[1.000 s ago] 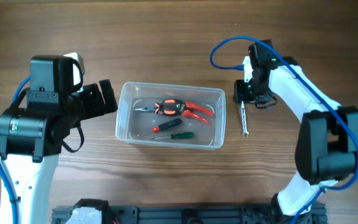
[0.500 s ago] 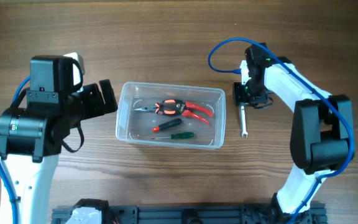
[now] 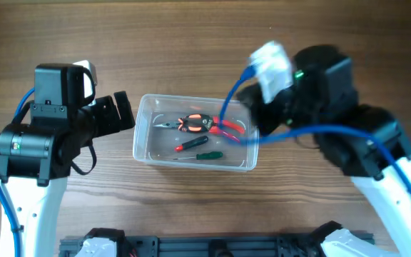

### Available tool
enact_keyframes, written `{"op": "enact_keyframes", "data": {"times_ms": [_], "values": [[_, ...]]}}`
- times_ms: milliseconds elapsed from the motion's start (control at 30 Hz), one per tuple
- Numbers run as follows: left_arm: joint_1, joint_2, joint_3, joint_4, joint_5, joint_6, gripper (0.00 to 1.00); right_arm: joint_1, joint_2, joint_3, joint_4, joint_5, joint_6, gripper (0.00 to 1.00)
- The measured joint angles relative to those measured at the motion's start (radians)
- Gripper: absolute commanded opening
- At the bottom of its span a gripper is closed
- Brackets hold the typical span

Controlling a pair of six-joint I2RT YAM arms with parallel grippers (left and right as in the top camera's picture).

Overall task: Pack container
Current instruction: 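Drop the silver wrench into the container and open the gripper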

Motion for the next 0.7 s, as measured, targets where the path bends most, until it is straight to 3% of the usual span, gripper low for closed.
{"op": "enact_keyframes", "data": {"times_ms": [167,367,400,433,467,533,700], "values": [[0.0,0.0,0.0,0.0,0.0,0.0,1.0,0.161,0.137,-0.034,-0.002,-0.024,-0.229,0.04],[0.0,0.0,0.0,0.0,0.0,0.0,1.0,0.191,0.575,-0.054,0.037,0.01,-0.253,0.04],[0.0,0.0,0.0,0.0,0.0,0.0,1.0,0.191,0.61,-0.06,0.046,0.018,-0.249,0.28],[0.0,0.0,0.0,0.0,0.0,0.0,1.0,0.191,0.641,-0.061,0.055,0.027,-0.242,0.67],[0.0,0.0,0.0,0.0,0.0,0.0,1.0,0.191,0.648,-0.062,0.059,0.029,-0.23,0.75],[0.0,0.0,0.0,0.0,0.0,0.0,1.0,0.191,0.65,-0.062,0.061,0.03,-0.204,0.8],[0.0,0.0,0.0,0.0,0.0,0.0,1.0,0.191,0.634,-0.053,0.069,0.035,-0.172,0.8]]}}
